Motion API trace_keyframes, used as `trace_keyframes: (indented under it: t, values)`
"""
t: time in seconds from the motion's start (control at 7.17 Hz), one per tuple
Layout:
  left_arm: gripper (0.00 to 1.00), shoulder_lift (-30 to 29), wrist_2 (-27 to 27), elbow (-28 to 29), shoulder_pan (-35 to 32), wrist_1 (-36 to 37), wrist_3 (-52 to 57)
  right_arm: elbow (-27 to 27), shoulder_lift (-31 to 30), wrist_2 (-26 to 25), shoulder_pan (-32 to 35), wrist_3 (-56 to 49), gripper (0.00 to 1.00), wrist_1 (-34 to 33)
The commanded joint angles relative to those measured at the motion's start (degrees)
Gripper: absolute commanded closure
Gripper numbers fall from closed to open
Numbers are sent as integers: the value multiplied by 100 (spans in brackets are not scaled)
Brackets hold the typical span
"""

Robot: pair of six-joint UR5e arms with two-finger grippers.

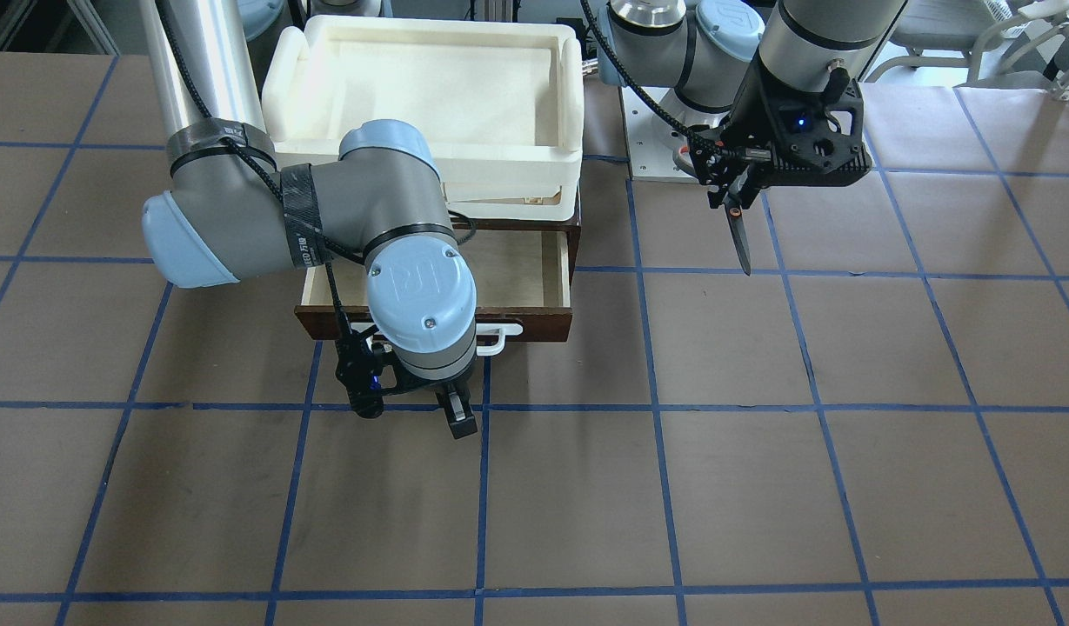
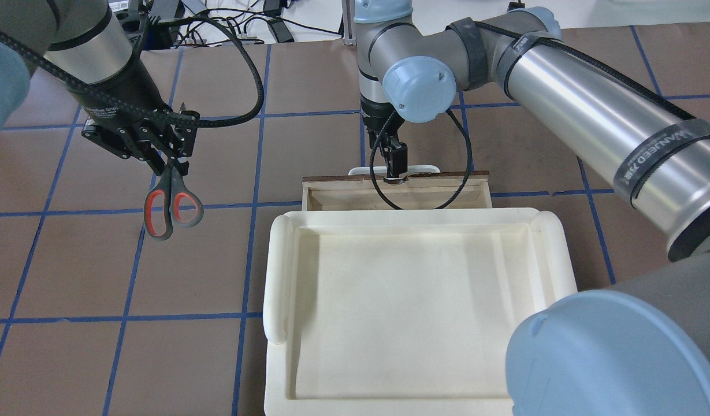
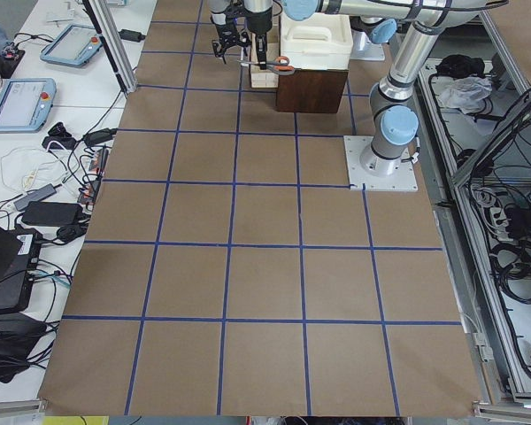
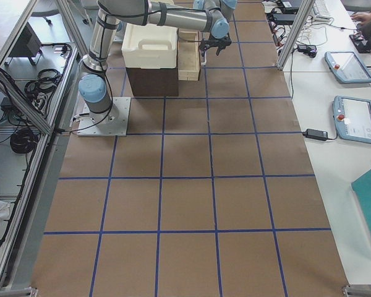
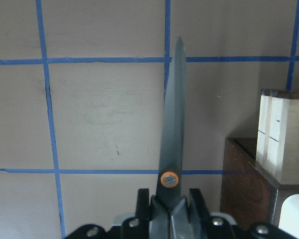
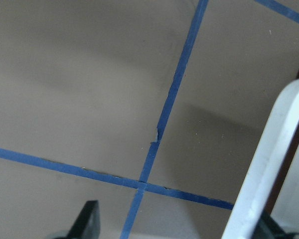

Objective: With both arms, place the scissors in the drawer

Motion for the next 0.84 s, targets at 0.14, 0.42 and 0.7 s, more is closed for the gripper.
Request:
trace_keyframes:
  t: [0.14,0.42,0.7]
  values:
    - [97,-1,0,-6,0,0,0,-323,246,-11,-8,-78,0,-66]
    - [97,-1,0,-6,0,0,0,-386,282,-11,-35,-131,0,-66]
    - [97,-1,0,-6,0,0,0,-474,300,-11,-87,-227,0,-66]
